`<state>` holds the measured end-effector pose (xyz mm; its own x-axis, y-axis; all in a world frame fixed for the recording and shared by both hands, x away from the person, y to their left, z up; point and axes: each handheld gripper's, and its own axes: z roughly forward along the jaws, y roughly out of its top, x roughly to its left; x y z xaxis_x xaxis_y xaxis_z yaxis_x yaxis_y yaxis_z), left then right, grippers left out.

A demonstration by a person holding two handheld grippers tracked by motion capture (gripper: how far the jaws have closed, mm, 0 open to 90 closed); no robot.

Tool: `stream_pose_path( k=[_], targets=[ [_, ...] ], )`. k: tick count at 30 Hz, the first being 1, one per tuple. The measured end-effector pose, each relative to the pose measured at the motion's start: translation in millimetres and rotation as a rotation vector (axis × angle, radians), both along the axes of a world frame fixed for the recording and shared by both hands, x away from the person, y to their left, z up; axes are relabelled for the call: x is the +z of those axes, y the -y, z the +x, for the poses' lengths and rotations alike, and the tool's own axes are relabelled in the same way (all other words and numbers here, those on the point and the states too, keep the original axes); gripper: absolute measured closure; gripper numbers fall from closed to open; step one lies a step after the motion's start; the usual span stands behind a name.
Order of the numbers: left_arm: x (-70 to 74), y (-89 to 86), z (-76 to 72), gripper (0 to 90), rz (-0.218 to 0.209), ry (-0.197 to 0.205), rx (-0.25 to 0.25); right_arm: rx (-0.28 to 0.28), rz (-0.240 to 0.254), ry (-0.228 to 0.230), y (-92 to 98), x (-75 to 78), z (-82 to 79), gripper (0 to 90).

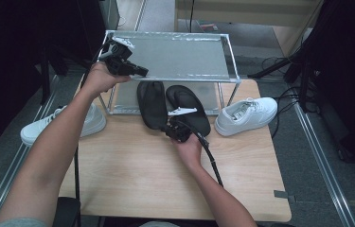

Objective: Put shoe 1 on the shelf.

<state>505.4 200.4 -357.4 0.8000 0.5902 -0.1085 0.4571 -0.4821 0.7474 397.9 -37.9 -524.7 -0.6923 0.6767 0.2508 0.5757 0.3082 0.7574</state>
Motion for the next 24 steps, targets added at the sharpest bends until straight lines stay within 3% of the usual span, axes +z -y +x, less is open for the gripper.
stream_pose_path(
  k=[6, 10, 16, 24],
  targets=[
    [0.0, 0.3, -0.5, 90.0, -0.003, -0.002, 0.003, -0.011, -0.013, 0.001, -11.5, 1.7, 9.2, 90.0],
    [0.6, 0.8, -1.0, 90.0, 0.013, 0.005, 0.005, -0.018, 0.042, -0.034, -15.9, -1.5, 18.2, 90.0],
    [1.0, 1.6, -1.9, 90.0, 0.016, 0.004, 0.01, -0.038, 0.004, -0.001, -28.7, -0.8, 31.0, 90.0],
    [0.5, 1.8, -2.0, 90.0, 0.015, 0.009, 0.012, -0.057, 0.002, -0.017, -40.1, -1.5, 44.5, 90.0]
  ],
)
